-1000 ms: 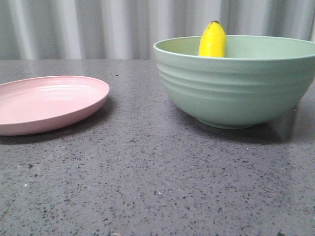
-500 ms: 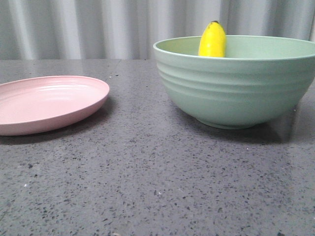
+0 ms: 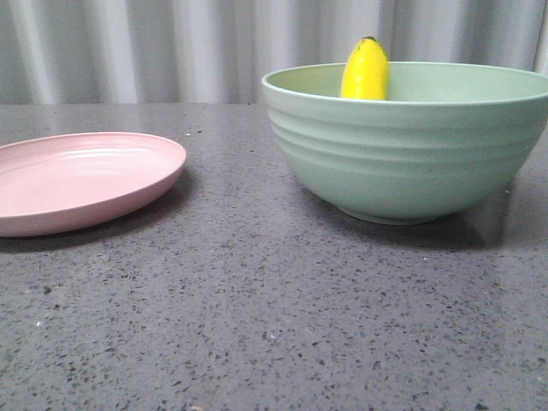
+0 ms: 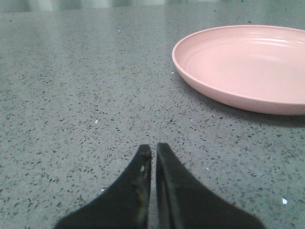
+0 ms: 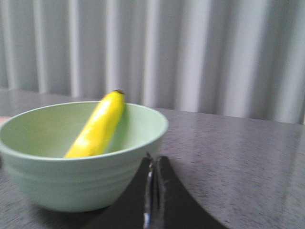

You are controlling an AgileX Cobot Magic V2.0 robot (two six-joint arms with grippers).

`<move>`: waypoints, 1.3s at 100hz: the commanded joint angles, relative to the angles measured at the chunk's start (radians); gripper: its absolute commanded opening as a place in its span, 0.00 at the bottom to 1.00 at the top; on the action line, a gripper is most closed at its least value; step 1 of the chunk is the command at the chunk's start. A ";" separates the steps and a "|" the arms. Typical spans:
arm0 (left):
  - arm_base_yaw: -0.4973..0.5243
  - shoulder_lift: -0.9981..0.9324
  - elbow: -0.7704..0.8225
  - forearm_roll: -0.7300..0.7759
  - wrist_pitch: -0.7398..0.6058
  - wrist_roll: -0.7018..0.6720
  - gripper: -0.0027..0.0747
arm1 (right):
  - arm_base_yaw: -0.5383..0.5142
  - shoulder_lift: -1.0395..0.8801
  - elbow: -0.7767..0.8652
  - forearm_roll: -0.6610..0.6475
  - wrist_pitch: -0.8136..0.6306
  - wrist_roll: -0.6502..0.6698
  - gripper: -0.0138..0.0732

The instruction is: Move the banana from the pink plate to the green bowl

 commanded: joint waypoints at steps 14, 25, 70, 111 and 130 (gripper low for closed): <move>0.001 -0.029 0.011 -0.005 -0.063 0.002 0.01 | -0.194 -0.015 0.049 -0.030 -0.199 0.140 0.09; 0.001 -0.029 0.011 -0.005 -0.063 0.002 0.01 | -0.231 -0.021 0.051 -0.039 -0.110 0.140 0.09; 0.001 -0.029 0.011 -0.005 -0.063 0.002 0.01 | -0.280 -0.021 0.051 -0.030 0.290 0.085 0.09; 0.001 -0.029 0.011 -0.005 -0.063 0.002 0.01 | -0.280 -0.021 0.051 -0.032 0.329 0.071 0.09; 0.001 -0.029 0.011 -0.005 -0.063 0.002 0.01 | -0.280 -0.021 0.051 -0.032 0.329 0.071 0.09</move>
